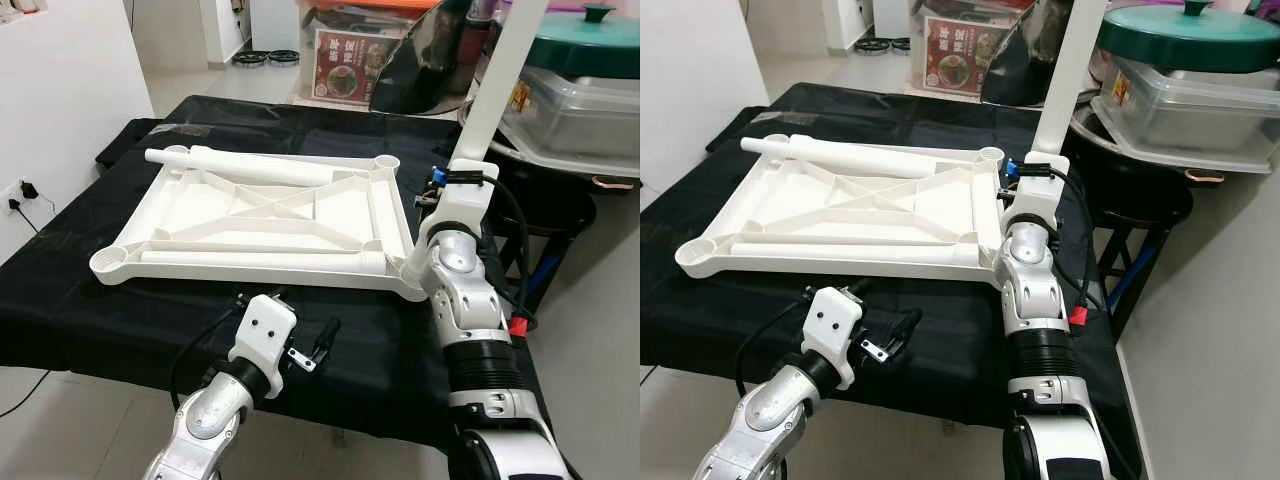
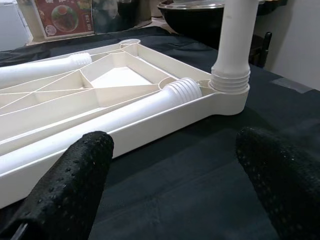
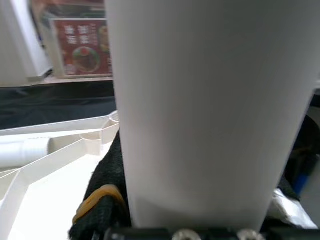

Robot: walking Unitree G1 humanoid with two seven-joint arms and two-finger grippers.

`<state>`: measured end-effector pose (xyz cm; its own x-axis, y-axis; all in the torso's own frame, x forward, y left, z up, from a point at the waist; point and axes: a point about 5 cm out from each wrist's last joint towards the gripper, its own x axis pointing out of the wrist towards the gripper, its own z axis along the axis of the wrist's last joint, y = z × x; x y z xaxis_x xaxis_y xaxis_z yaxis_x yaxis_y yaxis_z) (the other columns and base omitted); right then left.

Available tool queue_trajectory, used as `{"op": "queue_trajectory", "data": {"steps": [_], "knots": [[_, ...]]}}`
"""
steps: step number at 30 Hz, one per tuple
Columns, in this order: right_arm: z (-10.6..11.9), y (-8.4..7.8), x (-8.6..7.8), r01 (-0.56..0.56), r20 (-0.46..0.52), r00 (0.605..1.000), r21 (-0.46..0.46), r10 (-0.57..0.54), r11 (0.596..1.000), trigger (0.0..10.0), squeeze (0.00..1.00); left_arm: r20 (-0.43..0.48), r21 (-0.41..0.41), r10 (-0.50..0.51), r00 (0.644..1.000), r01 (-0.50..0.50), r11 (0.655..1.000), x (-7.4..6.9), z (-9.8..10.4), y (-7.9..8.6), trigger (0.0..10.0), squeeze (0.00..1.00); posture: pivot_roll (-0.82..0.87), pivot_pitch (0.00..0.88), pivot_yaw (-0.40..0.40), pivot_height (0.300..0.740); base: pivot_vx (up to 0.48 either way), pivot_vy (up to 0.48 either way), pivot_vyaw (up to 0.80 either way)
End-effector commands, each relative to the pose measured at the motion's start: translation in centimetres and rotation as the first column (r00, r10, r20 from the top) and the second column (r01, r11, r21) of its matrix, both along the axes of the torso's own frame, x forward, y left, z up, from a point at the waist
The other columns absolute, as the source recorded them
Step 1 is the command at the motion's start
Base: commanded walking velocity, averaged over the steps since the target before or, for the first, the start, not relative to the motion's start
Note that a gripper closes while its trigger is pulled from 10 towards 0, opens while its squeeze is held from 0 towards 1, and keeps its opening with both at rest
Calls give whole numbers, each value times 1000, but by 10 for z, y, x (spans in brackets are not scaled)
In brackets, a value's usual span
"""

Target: Building children table

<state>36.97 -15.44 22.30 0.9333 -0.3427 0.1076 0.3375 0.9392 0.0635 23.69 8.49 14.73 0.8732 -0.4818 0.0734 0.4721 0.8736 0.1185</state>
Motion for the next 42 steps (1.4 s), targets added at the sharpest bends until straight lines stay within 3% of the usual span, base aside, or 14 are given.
{"op": "queue_trajectory", "data": {"steps": [1,2,3,8,9,17,18,25,28,31,36,40,41,42], "knots": [[1,3,1,9,-15,1000,17,-9,1000,0,0,-3,7,2,1000,-2,1000,0,-2,-1,10000,0,147,58,-82,740,0,0,0],[1,10,1,-19,-26,999,33,20,999,9255,0,-3,7,3,1000,-3,1000,0,-2,-1,10000,0,146,58,-81,740,0,0,0],[1,17,1,-70,-32,997,47,72,996,10000,0,-4,6,5,1000,-5,1000,0,-2,-1,10000,0,143,60,-83,740,0,0,0],[4,18,1,-91,-17,996,12,91,996,10000,0,-6,4,5,1000,-5,1000,0,-3,-1,10000,0,137,63,-79,740,0,0,0],[5,17,0,-93,-10,996,0,93,996,10000,1000,-7,4,5,1000,-5,1000,0,-3,-1,10000,0,136,63,-79,740,0,0,0],[12,10,1,-112,24,993,16,112,994,10000,1000,-11,0,-1,1000,1,1000,0,-4,-3,10000,0,132,65,-79,740,0,0,0],[14,10,1,-130,33,991,24,130,991,10000,0,-11,-1,0,1000,0,1000,0,-4,-3,10000,0,132,66,-78,740,0,0,0],[21,-3,1,-141,63,988,11,140,990,10000,0,-12,2,3,1000,-3,1000,0,-4,-2,10000,0,131,66,-78,740,0,0,0],[24,-17,3,-226,109,969,25,222,974,10000,0,-13,0,2,1000,-2,1000,0,-4,-2,10000,0,130,68,-77,740,0,0,0],[24,-17,4,-294,120,950,35,288,955,10000,0,-11,0,2,1000,-2,1000,0,-4,-1,10000,0,133,68,-76,740,0,0,0],[26,-33,6,-378,111,919,-23,378,926,10000,0,-5,3,4,1000,-4,1000,1,-3,0,10000,0,135,69,-72,740,0,0,0],[26,-34,5,-515,130,851,29,508,856,10000,0,-4,1,7,1000,-7,1000,1,-2,0,10000,0,135,71,-69,740,0,0,0],[26,-34,5,-515,130,851,29,508,856,10000,0,-4,1,7,1000,-7,1000,1,-2,0,10000,0,135,71,-69,740,0,0,0],[24,-33,4,-576,127,813,27,569,817,10000,0,-5,2,4,1000,-4,1000,1,-2,0,10000,0,133,71,-65,740,0,0,0]]}}
